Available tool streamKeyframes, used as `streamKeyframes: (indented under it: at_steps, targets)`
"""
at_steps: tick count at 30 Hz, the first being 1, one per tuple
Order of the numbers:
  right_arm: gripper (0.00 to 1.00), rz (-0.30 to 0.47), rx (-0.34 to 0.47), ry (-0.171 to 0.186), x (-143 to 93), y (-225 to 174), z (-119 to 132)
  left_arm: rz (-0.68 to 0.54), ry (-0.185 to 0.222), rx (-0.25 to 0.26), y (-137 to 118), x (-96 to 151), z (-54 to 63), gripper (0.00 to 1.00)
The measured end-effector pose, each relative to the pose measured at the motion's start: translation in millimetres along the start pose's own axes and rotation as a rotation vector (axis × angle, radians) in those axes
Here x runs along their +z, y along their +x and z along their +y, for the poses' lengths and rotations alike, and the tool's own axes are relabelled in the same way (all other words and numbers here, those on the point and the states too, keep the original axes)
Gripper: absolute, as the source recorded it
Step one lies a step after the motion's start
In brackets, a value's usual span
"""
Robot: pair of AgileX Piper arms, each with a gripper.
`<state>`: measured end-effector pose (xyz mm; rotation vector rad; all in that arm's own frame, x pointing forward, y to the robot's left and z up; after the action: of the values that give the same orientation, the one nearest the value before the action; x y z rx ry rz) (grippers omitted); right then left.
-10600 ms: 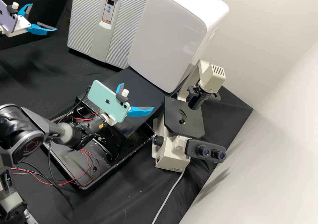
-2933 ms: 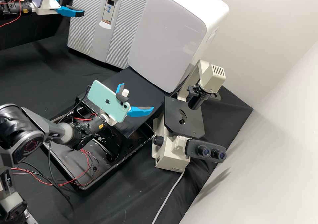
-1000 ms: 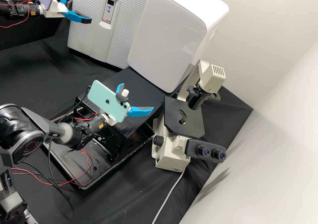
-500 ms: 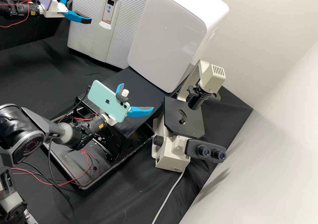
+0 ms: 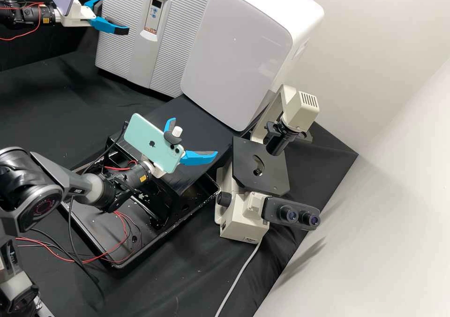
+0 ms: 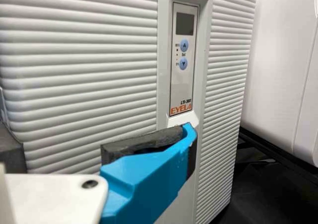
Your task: Open the incubator door
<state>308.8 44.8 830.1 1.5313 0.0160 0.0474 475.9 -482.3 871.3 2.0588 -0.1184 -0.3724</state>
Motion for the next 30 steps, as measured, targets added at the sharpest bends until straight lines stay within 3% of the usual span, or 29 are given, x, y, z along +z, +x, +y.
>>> streamKeyframes:
  at_steps: [18,30]
  targets:
    - [1.0,0.0,0.0,0.0,0.0,0.0,0.0,0.001,-0.004,-0.004,-3.6,1.7,-0.2,0.0]
    - [1.0,0.0,0.0,0.0,0.0,0.0,0.0,0.018,-0.051,0.016,-5.6,0.5,-0.6,0.0]
